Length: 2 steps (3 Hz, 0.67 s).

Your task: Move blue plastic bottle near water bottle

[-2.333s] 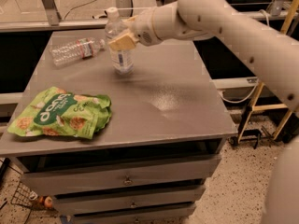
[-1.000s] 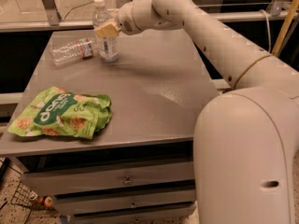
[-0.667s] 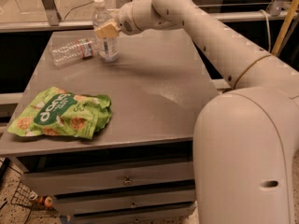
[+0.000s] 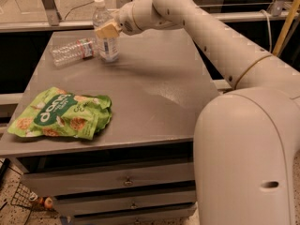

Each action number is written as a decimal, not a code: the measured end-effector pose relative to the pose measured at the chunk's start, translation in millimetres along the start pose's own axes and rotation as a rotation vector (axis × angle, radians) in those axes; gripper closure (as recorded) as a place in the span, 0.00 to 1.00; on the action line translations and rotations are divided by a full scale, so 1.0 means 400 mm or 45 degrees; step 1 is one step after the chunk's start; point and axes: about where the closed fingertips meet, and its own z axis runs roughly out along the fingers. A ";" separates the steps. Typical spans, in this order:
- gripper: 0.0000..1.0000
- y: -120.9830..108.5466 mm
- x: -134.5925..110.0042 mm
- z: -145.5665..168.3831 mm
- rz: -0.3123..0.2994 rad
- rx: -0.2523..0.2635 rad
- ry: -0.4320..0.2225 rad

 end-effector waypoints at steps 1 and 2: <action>0.13 0.000 0.000 0.000 0.000 0.000 0.000; 0.00 -0.011 0.001 -0.031 -0.003 0.036 -0.002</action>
Offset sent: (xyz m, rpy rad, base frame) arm -0.0032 -0.0355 0.0162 0.0037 -0.0417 -0.0672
